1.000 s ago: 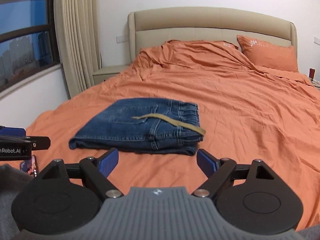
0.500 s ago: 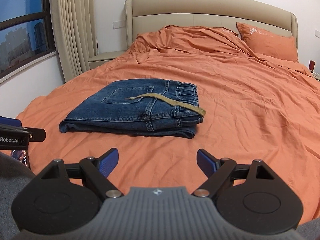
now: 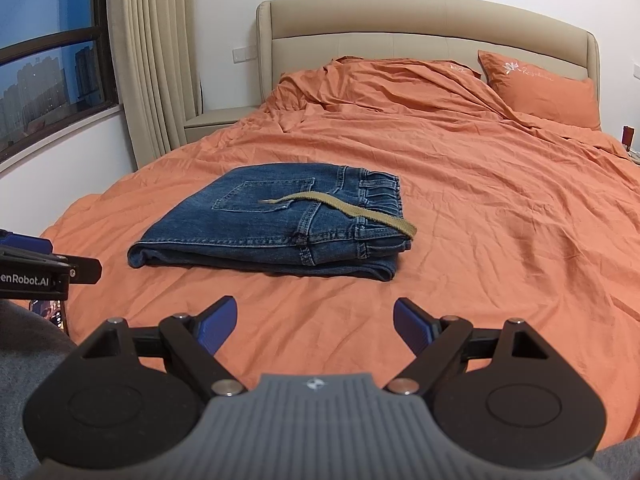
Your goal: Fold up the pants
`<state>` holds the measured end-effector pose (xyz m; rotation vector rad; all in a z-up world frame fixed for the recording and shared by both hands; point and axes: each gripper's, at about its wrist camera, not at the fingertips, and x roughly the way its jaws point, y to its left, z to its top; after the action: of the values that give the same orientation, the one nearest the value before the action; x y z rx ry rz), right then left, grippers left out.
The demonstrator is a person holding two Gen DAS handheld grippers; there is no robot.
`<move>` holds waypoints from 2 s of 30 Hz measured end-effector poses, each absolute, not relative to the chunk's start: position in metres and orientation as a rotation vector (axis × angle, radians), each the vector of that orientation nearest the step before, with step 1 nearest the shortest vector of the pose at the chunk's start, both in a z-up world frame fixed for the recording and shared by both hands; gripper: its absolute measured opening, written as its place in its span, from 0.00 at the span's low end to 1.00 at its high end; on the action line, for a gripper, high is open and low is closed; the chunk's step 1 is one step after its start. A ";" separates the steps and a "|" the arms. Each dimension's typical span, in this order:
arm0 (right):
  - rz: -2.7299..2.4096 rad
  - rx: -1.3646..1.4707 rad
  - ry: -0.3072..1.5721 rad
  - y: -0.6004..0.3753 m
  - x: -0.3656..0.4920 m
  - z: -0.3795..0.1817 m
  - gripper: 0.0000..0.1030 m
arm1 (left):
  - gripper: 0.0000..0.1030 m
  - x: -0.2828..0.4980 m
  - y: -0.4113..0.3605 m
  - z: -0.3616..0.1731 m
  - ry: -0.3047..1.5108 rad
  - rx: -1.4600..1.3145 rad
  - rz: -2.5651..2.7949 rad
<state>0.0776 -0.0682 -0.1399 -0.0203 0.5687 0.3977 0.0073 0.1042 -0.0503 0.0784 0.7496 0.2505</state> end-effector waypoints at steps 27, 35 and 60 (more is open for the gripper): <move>0.403 -0.029 0.553 -0.066 0.071 -0.135 0.79 | 0.79 0.006 0.105 -0.050 0.747 0.085 0.230; 0.404 -0.032 0.552 -0.066 0.071 -0.136 0.79 | 0.79 0.006 0.104 -0.050 0.747 0.085 0.228; 0.407 -0.031 0.553 -0.066 0.070 -0.136 0.79 | 0.79 0.007 0.104 -0.051 0.744 0.104 0.218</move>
<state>0.0699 -0.0660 -0.1362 -0.0310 0.5534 0.4066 0.0070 0.1036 -0.0506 0.1036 0.7443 0.2180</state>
